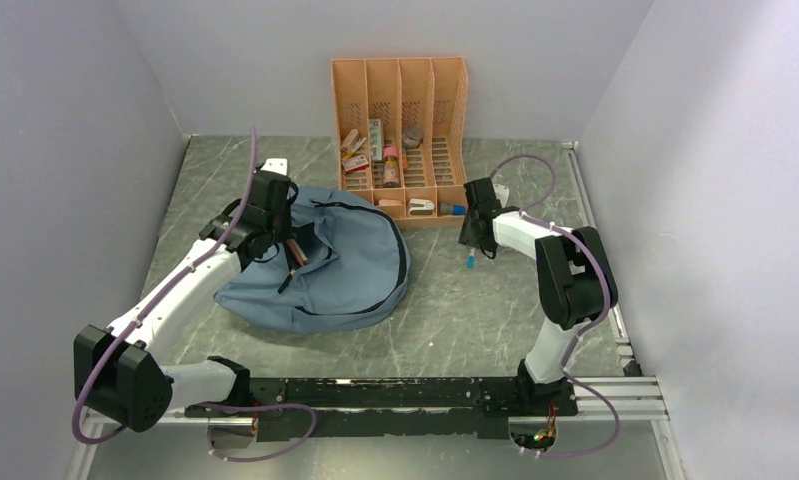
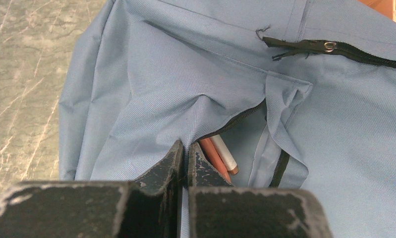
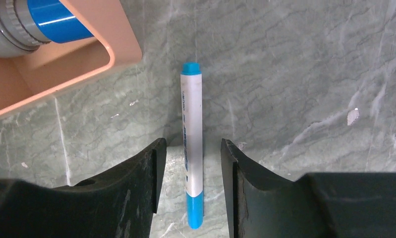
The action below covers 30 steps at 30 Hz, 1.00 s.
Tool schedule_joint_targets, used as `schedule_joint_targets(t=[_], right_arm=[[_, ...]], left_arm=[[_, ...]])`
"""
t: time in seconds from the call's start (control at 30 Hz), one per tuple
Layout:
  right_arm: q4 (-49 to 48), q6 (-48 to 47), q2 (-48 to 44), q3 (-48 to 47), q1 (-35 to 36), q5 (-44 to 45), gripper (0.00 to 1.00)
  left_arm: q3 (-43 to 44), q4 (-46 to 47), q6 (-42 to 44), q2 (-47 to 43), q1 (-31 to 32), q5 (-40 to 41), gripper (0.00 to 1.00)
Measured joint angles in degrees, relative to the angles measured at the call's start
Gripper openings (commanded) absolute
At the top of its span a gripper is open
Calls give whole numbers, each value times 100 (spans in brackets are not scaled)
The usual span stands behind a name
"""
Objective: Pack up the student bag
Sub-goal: Pick up the stationery from the center of the board.
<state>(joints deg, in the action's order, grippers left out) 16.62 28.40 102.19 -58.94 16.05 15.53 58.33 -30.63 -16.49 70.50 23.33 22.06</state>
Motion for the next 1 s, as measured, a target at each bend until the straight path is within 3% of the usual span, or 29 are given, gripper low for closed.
schedule_joint_targets(t=[0.33,0.47,0.67,0.83,1.0], right_arm=[[-4,-44,118,-118,-11,72,24],[-9,-42,118,-118,-24,76,0],[-87,-55,-50,28,-24,-13,0],[-181,-107,-782,273,-24,-188,0],[-981,-118,-1790,470,28,-1200,0]], left_arm=[[0,0,0,0,0,0,5],[0,0,0,0,0,2,5],[0,0,0,0,0,0,5],[0,0,0,0,0,0,5],[0,0,0,0,0,0,5]])
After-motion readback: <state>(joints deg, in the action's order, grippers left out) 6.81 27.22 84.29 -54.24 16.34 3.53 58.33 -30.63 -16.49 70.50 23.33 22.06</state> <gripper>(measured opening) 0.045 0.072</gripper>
